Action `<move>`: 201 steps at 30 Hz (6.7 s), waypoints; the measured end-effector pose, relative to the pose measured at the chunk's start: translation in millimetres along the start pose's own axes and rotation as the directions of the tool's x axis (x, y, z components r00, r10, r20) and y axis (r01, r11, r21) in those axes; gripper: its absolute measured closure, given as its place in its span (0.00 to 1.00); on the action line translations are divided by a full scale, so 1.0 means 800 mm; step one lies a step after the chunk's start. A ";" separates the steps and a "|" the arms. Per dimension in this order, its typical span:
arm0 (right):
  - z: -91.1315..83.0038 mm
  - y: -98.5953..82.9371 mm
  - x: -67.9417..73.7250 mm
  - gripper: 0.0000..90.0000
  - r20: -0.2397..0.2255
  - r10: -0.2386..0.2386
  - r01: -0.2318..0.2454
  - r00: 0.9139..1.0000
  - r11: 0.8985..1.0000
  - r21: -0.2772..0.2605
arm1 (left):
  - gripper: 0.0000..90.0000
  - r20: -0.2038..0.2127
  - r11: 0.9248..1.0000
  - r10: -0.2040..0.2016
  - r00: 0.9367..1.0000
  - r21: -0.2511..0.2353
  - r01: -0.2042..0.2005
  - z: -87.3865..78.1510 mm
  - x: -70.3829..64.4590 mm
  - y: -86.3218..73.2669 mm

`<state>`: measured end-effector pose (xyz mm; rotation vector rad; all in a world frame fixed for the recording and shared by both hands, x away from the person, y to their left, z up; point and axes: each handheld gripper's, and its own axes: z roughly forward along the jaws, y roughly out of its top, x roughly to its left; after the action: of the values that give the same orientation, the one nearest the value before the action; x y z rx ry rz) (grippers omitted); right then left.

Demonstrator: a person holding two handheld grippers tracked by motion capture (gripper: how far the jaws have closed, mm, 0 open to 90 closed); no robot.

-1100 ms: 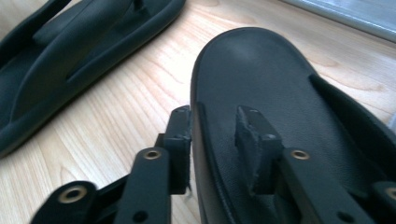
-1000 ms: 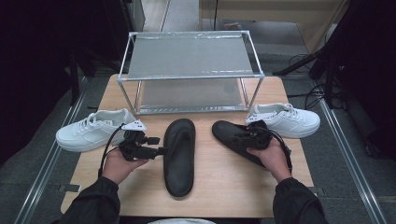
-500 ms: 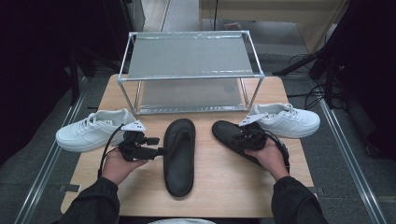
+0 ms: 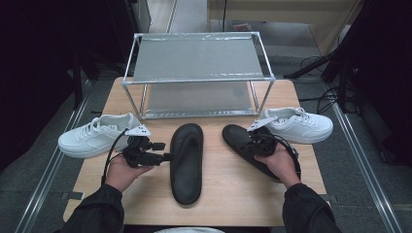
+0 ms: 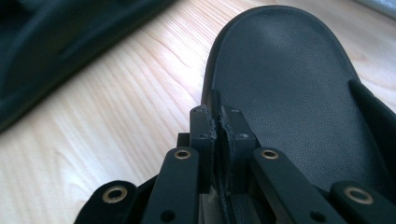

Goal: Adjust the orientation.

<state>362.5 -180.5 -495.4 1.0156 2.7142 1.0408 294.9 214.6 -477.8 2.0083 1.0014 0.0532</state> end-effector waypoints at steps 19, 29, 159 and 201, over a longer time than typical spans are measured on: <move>0.017 0.005 0.069 0.95 -0.131 -0.095 0.101 0.987 0.994 0.042 | 0.41 0.004 1.000 0.013 1.000 -0.018 -0.013 -0.003 -0.003 0.000; 0.016 0.004 0.067 0.86 -0.135 -0.057 0.058 0.989 0.998 0.005 | 0.41 0.016 1.000 0.023 1.000 -0.021 -0.023 -0.001 -0.003 0.004; -0.015 -0.059 0.089 1.00 -0.064 0.147 -0.143 0.987 0.988 0.060 | 0.40 0.079 0.997 0.076 0.994 -0.035 -0.074 0.023 0.000 0.044; -0.058 -0.072 0.052 0.67 0.095 0.249 -0.238 0.964 0.964 -0.116 | 0.40 0.068 0.997 0.076 0.995 -0.026 -0.074 0.022 0.000 0.041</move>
<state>284.7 -213.9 -488.2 1.3707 2.4667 1.1115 322.6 193.1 -465.0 2.0122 0.8776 0.0357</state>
